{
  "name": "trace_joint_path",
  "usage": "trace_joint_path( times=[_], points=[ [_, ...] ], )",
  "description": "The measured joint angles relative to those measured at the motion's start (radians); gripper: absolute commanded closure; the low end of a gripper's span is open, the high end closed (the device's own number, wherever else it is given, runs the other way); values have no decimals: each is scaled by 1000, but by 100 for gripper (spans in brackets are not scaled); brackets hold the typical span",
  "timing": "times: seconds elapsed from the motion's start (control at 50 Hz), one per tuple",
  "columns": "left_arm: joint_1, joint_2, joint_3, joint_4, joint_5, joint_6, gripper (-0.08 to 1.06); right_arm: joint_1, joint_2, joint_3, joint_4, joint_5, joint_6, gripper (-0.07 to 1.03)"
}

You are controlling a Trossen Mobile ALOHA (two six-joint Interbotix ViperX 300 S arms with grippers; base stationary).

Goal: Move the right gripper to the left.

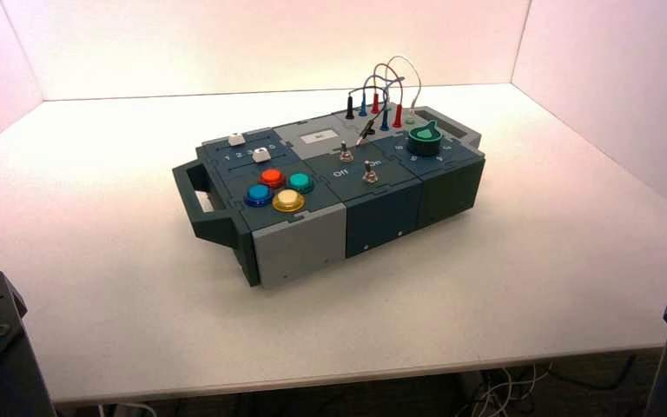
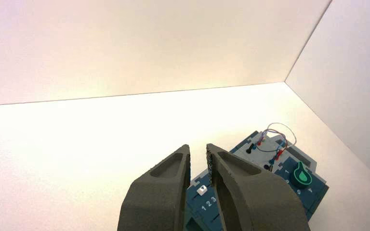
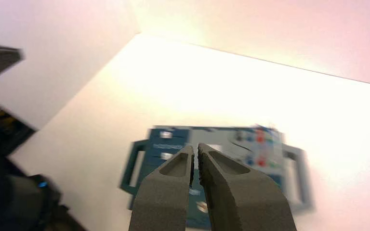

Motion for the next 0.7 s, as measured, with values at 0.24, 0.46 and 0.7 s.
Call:
trace_joint_path(
  times=[0.24, 0.46, 0.7],
  points=[
    [-2, 0, 0, 2, 0, 0, 76, 124, 135, -97, 23, -63, 5, 89],
    [-2, -5, 0, 2, 0, 0, 76, 172, 219, -160, 35, -80, 5, 88],
    [0, -6, 2, 0, 0, 0, 76, 173, 213, -164, 37, -81, 6, 88]
  ],
)
